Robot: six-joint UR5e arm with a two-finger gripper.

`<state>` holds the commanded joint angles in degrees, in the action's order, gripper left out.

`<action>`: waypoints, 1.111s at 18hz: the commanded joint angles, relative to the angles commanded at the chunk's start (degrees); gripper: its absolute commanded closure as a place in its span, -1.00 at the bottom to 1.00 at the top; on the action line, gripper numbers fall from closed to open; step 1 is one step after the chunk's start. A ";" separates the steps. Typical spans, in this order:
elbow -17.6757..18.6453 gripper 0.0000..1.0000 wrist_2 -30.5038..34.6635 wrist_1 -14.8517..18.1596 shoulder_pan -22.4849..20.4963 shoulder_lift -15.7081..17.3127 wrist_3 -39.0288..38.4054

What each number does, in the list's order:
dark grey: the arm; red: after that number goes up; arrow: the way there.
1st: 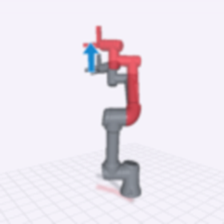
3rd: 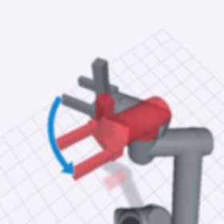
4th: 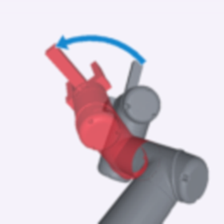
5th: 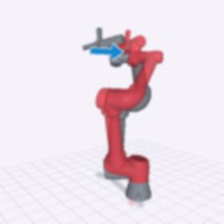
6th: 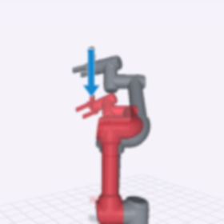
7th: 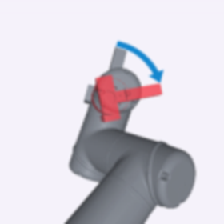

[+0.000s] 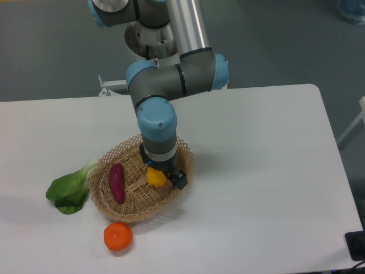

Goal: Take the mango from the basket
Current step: 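Move the gripper over the yellow mango and lower into the basket, then close the gripper around the yellow mango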

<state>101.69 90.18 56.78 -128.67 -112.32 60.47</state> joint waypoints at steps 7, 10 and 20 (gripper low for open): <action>0.00 -1.00 0.26 -0.53 1.41 -2.28 -3.78; 0.09 -1.00 0.44 -0.44 1.41 -2.55 -3.87; -0.61 -0.25 0.88 0.79 2.11 -2.55 -4.31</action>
<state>101.08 91.05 57.57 -126.56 -114.87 56.16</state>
